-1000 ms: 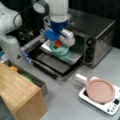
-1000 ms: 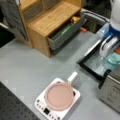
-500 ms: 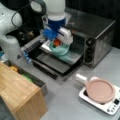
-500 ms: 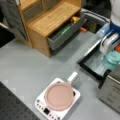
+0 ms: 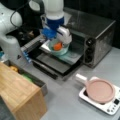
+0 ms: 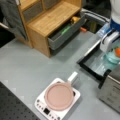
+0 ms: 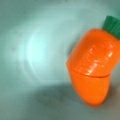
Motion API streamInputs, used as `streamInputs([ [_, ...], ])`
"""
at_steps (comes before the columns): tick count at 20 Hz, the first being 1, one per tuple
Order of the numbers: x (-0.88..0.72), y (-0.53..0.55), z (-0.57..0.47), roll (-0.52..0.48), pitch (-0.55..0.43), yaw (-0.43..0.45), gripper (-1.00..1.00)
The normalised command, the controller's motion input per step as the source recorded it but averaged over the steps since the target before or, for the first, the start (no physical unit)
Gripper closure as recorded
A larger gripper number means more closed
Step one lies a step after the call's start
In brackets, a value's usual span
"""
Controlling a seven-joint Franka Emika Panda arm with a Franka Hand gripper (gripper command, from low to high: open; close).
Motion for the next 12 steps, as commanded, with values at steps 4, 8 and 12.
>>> streamInputs([
  [4,-0.22,0.09,-0.14,0.105,-0.194,-0.102,-1.00],
  [8,-0.18,0.10,-0.13,0.100,-0.185,-0.100,-1.00],
  [12,-0.15,0.08,-0.12,0.092,-0.181,-0.088,-1.00],
])
